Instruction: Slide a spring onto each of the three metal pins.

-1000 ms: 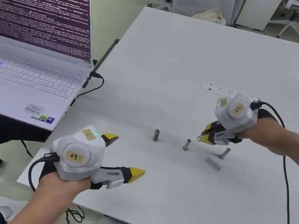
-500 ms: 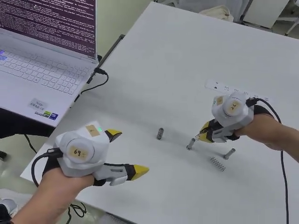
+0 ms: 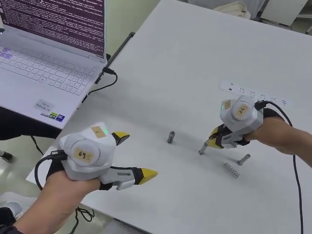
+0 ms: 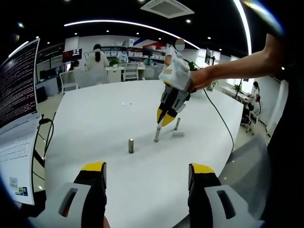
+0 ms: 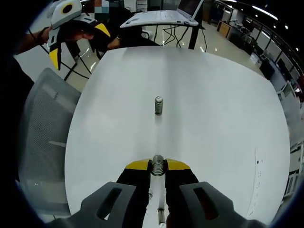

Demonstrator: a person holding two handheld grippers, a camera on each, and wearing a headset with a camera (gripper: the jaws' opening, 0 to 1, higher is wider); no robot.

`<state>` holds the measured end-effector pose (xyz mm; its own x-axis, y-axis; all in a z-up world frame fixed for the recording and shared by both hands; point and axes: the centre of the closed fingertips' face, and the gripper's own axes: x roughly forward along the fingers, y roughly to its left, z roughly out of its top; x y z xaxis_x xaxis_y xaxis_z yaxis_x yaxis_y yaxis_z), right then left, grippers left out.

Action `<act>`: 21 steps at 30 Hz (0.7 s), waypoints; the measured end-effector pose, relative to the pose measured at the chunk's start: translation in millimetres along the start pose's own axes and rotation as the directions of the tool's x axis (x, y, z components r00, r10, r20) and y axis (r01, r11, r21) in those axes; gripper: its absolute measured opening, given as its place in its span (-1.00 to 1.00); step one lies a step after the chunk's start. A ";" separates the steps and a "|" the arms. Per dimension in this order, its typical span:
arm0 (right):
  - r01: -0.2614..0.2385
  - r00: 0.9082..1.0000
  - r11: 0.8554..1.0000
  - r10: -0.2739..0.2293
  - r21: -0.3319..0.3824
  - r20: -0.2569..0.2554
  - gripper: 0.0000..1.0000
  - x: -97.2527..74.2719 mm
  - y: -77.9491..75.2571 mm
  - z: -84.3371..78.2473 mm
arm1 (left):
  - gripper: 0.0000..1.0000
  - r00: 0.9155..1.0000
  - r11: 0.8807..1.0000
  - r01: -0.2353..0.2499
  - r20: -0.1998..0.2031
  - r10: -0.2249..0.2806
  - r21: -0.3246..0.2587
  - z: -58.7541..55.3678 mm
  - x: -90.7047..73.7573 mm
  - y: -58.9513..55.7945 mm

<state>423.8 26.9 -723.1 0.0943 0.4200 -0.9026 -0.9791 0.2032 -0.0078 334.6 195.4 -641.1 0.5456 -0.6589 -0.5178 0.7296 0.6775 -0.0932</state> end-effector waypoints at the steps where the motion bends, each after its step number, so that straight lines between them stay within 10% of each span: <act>1: -0.001 1.000 1.000 0.001 -0.002 -0.003 -0.82 0.7 0.2 -0.3 | 0.33 1.000 1.000 -0.001 0.000 0.001 -0.001 -0.3 0.0 0.1; 21: -0.027 0.999 0.999 0.026 -0.020 -0.038 -0.82 22.0 2.4 -2.5 | 0.30 1.000 1.000 -0.003 -0.008 0.003 -0.018 -5.4 -1.2 1.8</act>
<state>423.0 34.4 -744.1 0.0622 0.3915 -0.9181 -0.9846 0.1745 0.0077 333.0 199.1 -645.2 0.5441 -0.6544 -0.5250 0.7205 0.6851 -0.1072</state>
